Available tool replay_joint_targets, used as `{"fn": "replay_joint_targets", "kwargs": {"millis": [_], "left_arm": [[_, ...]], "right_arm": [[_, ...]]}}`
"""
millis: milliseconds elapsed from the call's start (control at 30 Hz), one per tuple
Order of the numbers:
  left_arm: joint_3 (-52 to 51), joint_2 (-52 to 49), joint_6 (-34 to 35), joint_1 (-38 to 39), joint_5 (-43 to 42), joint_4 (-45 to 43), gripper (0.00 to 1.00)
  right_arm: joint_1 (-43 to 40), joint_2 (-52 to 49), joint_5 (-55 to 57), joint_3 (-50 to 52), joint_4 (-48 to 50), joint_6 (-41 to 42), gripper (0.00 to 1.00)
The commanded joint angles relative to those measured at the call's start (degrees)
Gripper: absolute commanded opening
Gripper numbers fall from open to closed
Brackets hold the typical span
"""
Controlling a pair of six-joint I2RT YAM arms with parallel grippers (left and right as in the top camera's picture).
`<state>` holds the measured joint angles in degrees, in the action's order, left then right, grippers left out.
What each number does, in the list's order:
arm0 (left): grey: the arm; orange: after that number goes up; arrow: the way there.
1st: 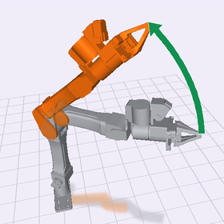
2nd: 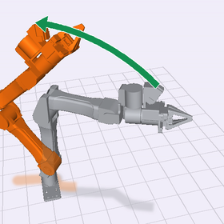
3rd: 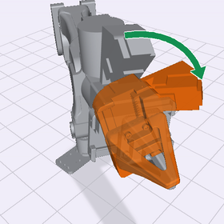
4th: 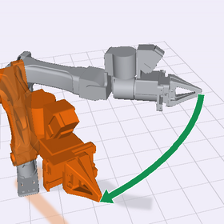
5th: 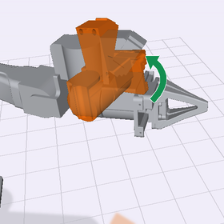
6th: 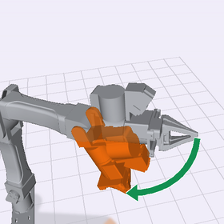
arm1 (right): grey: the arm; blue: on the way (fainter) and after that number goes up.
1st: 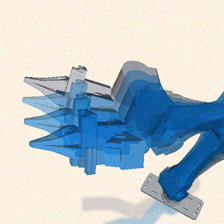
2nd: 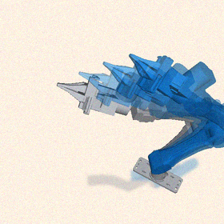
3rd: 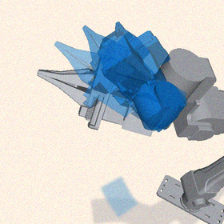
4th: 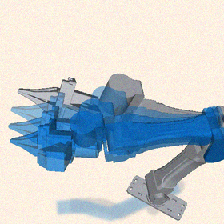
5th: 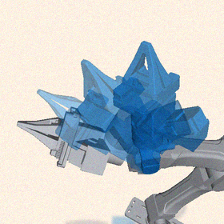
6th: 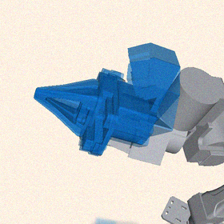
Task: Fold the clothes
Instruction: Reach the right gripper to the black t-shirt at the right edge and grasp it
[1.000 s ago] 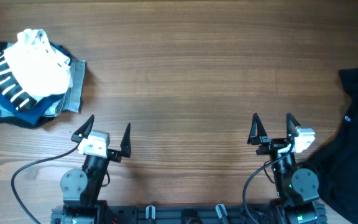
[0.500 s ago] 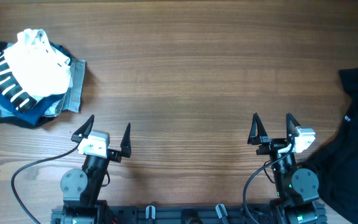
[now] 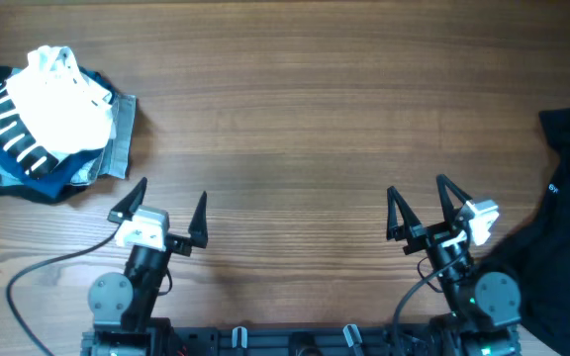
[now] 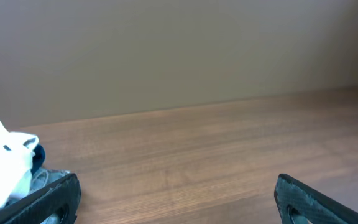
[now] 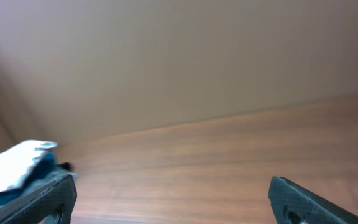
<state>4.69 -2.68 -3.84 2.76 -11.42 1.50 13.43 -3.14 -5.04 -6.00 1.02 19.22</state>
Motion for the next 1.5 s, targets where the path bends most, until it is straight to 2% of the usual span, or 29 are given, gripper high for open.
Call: {"fn": "replay_joint_targets", "kwargs": {"millis": [0, 167, 333, 500, 633, 733, 933, 1067, 1233, 1467], "left_arm": [[8.7, -7.5, 2.8, 0.3, -0.5, 1.3, 1.0], [23.7, -24.2, 2.8, 0.3, -0.5, 8.4, 1.0], [44.2, -42.9, 2.8, 0.3, -0.5, 22.1, 1.0], [59.9, -55.8, 2.8, 0.3, -0.5, 34.0, 1.0], [66.2, -62.2, 2.8, 0.3, -0.5, 39.0, 1.0], [66.3, -63.1, 2.8, 0.3, -1.9, 39.1, 1.0], [66.3, -62.8, 2.9, 0.3, -4.7, 39.5, 1.0], [66.3, -62.8, 2.8, 0.3, -4.7, 39.7, 1.0], [66.3, -62.8, 2.8, 0.3, -4.7, 39.8, 1.0], [66.3, -62.8, 3.1, 0.3, -4.7, 41.1, 1.0]], "right_arm": [[-0.3, -7.8, -6.6, -9.7, -2.1, -0.4, 1.0], [-0.3, -25.1, -7.5, -25.6, -13.8, -2.8, 1.0], [-0.8, -46.0, -4.7, -46.0, -30.2, -4.2, 1.0], [-5.9, -66.0, -4.2, -66.8, -49.3, -3.9, 1.0], [-11.5, -78.2, -4.7, -77.8, -57.4, -4.4, 0.99], [-14.8, -83.4, -4.4, -80.5, -57.2, -7.8, 1.0], [-25.6, -89.4, -0.2, -80.5, -56.6, -2.2, 1.0], [-37.2, -94.8, 2.2, -80.5, -54.7, 3.4, 0.98], [-45.1, -100.0, 3.8, -80.5, -49.2, 5.2, 0.89], [-51.8, -103.4, 11.1, -80.1, -51.0, 7.8, 0.87]]}}
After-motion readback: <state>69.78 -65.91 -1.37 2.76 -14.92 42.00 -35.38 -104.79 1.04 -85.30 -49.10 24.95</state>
